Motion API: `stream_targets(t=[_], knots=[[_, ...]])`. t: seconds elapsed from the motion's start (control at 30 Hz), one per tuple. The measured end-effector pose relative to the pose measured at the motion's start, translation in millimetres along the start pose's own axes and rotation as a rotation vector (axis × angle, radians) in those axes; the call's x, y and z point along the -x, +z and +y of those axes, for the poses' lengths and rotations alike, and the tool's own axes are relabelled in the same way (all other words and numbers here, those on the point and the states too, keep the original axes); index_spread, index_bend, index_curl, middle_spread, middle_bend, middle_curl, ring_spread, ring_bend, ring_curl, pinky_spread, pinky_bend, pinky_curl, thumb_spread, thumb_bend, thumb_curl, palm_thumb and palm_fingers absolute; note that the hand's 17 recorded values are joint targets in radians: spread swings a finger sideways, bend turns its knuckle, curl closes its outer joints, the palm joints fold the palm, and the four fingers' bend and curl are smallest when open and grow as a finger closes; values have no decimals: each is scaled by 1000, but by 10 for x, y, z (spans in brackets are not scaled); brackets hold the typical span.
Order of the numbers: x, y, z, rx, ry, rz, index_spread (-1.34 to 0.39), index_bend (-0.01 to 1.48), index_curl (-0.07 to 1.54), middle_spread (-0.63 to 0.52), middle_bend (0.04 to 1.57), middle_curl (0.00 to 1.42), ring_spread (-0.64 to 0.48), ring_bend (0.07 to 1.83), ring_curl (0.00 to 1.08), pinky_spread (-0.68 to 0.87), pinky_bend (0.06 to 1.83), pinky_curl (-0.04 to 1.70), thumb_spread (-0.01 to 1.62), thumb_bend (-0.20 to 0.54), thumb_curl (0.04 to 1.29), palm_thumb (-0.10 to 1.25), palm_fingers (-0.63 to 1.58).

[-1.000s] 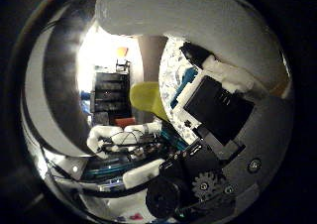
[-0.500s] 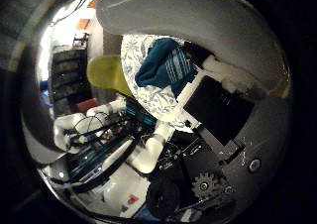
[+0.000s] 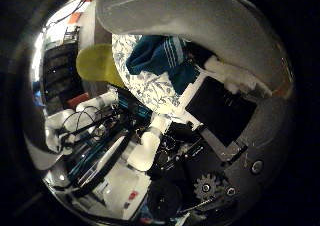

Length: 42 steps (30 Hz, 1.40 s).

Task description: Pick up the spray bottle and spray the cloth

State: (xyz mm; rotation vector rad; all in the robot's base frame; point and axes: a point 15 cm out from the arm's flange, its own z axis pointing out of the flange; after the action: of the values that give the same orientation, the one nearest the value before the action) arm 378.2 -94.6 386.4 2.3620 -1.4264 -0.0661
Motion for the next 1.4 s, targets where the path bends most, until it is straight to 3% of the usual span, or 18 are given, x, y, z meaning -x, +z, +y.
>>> stream_targets(t=[0.53,0.73,1.07,1.27,1.4], knots=[[90,-122,-110,-107,12,-23,-175,1155,680,-67,1350,567,-158,1452,579,-214,1024,1202,854,-15,831,1064,1211],[591,-367,-297,-279,-4,-264,-175,1155,679,-67,1348,566,-159,1452,580,-215,1024,1203,838,-16,831,1062,1211],[1270,-1124,-556,-511,-68,-497,-175,1155,679,-67,1345,568,-157,1454,578,-216,1021,1205,829,-16,831,1064,1213],[1731,-1828,-785,-762,-107,-773,-175,1160,681,-67,1342,569,-152,1453,576,-216,1020,1205,839,-10,837,1085,1215],[1821,-1881,-1003,-854,-61,-953,-175,1161,681,-67,1341,570,-151,1453,576,-216,1019,1206,836,-15,838,1086,1215]])
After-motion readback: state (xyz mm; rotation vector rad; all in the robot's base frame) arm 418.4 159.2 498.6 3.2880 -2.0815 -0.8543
